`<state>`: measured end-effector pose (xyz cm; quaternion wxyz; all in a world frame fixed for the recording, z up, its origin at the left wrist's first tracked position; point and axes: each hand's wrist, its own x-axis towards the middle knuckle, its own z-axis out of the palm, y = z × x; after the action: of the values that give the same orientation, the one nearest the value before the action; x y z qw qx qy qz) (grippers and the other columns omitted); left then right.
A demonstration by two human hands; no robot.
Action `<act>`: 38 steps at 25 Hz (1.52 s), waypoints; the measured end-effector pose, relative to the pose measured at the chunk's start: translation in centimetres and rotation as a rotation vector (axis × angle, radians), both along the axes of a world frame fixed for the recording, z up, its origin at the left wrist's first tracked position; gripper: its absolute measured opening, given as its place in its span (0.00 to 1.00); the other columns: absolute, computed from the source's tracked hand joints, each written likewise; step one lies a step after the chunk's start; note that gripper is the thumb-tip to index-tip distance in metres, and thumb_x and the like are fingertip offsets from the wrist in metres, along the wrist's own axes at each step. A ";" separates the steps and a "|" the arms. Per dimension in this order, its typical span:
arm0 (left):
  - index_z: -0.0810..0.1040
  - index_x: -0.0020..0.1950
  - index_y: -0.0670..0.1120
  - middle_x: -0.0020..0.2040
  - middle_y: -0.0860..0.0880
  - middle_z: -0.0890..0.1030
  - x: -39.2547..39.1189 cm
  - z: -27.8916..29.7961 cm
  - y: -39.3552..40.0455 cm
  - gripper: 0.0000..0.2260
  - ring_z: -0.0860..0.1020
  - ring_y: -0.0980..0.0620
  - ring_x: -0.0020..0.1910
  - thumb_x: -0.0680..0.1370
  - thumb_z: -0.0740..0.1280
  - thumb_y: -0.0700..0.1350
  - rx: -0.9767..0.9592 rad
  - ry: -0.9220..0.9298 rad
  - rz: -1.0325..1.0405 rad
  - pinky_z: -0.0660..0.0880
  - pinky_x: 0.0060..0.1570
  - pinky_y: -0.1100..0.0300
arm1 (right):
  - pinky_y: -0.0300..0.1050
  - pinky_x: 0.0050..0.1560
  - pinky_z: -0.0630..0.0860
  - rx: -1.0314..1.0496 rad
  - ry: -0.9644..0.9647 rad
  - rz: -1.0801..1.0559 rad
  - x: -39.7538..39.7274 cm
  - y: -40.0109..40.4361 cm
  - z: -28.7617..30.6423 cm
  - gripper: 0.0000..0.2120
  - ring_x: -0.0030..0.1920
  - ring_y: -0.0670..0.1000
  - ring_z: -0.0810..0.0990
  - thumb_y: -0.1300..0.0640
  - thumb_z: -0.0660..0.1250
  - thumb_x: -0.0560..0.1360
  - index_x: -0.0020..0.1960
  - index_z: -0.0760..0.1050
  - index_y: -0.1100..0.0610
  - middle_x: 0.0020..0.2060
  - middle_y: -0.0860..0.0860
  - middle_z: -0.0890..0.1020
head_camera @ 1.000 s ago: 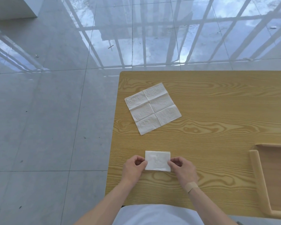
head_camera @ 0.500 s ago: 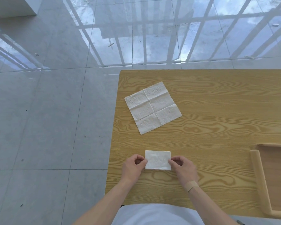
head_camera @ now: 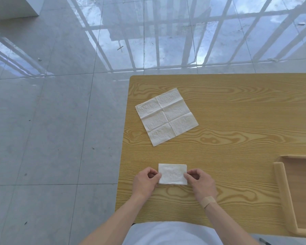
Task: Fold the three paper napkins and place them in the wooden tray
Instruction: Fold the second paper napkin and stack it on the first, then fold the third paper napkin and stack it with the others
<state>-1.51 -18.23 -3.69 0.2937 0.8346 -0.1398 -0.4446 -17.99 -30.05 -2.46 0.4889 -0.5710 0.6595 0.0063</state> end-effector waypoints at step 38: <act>0.73 0.67 0.55 0.60 0.51 0.74 7.3 0.7 -10.3 0.18 0.69 0.49 0.61 0.78 0.67 0.56 0.027 -0.682 -0.652 0.69 0.60 0.51 | 0.60 0.75 0.53 -0.557 0.332 1.073 5.5 -14.3 -1.2 0.25 0.78 0.56 0.49 0.43 0.58 0.79 0.74 0.55 0.38 0.78 0.46 0.56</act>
<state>5.83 -28.56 -3.03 0.0654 0.8493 -0.4774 -0.2158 -12.45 -44.31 -3.63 0.1416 -0.9199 0.3252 0.1675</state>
